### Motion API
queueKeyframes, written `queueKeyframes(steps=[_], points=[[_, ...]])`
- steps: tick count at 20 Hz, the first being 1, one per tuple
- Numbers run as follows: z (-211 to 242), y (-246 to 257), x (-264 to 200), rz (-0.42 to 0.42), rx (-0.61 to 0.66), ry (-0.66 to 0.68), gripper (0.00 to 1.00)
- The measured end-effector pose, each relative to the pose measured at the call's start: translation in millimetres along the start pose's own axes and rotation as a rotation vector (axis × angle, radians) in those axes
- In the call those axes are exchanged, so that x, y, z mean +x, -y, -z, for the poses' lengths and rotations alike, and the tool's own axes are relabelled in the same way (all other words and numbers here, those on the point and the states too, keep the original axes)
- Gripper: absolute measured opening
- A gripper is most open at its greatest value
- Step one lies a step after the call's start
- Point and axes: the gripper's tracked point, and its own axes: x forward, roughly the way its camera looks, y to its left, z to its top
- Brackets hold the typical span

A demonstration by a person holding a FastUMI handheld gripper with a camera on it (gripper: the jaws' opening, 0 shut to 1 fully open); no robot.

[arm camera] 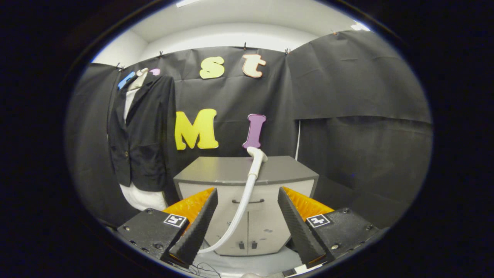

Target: Iron the clothes twice with a garment steamer, once on the left side and once on the right side.

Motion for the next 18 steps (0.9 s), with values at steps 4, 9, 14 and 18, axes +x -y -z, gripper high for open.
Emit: queueKeyframes(steps=[4, 9, 14, 18], points=[[-34, 20, 82, -0.026, -0.014, -0.006, 0.98], [-47, 29, 185, -0.055, -0.034, -0.072, 0.98], [-24, 24, 263, -0.093, -0.025, -0.2, 0.98], [0, 23, 301, -0.098, -0.046, -0.287, 0.98]])
